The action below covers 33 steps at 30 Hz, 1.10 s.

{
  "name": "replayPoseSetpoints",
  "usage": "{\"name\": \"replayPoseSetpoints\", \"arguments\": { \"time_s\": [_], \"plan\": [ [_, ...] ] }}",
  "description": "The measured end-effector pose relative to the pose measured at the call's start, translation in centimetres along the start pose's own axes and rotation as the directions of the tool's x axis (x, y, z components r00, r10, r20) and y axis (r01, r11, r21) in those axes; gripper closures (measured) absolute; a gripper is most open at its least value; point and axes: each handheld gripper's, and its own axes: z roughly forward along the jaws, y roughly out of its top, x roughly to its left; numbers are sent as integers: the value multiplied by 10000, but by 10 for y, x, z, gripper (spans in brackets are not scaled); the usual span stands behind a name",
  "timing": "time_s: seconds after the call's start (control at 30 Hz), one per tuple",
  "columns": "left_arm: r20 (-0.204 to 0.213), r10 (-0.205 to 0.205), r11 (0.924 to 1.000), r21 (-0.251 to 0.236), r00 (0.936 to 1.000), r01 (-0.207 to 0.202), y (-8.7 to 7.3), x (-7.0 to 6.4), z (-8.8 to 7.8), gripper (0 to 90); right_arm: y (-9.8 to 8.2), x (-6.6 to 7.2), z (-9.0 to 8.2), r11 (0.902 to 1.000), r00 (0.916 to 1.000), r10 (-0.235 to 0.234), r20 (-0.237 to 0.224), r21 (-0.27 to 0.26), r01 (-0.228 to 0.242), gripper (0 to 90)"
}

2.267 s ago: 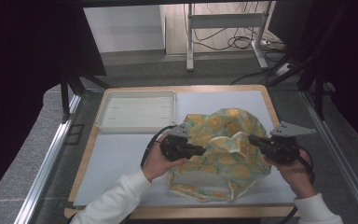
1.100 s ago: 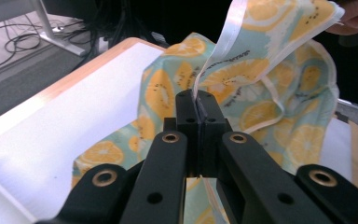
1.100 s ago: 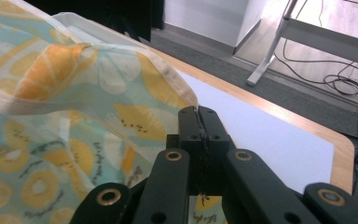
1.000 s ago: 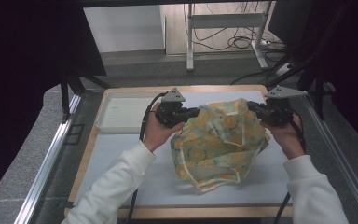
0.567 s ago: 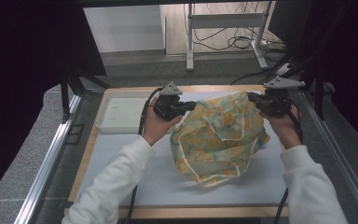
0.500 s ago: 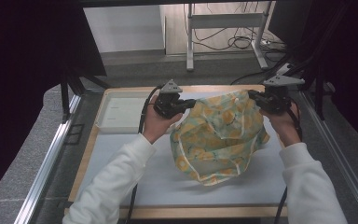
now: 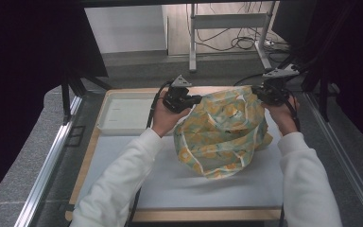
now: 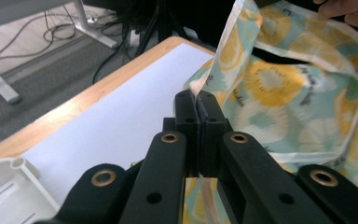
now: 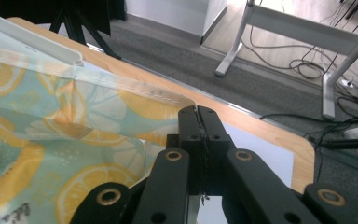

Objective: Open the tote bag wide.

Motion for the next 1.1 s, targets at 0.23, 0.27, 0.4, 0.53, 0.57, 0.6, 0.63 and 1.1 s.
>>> {"name": "replayPoseSetpoints", "arguments": {
  "time_s": [0.23, 0.27, 0.4, 0.53, 0.57, 0.6, 0.63, 1.1],
  "plan": [
    [30, -17, 9998, 213, 10000, 16, -2, 2, 5, 895, -5, -3, 6, 9998, 9999, 89, -138, 154, -87, 889],
    [12, 11, 9997, 245, 10000, -11, -2, 2, 5, 895, -5, -3, 6, 9998, 9998, 99, -149, 168, -96, 889],
    [-12, 64, 9993, 355, 10000, -63, 0, 1, 6, 895, -5, -4, 5, 9997, 9998, 101, -179, 245, -97, 889],
    [-102, 125, 9989, 455, 9999, -121, 2, 0, 8, 896, -6, -6, 5, 9992, 9996, 173, -244, 356, -164, 889],
    [-131, 138, 9987, 501, 9998, -131, 3, 0, 10, 896, -6, -7, 5, 9990, 9996, 157, -251, 419, -147, 889],
    [-151, 125, 9985, 542, 9998, -117, 5, 1, 11, 896, -6, -8, 5, 9987, 9996, 163, -245, 477, -152, 889],
    [-176, 127, 9982, 583, 9998, -117, 6, 2, 13, 896, -6, -9, 6, 9984, 9996, 177, -218, 532, -165, 889],
    [-1051, -90, 9909, 1323, 9944, 229, 20, 10, 51, 896, -7, -26, 44, 9903, 9975, 137, 692, 1371, -231, 889]
  ]
}}
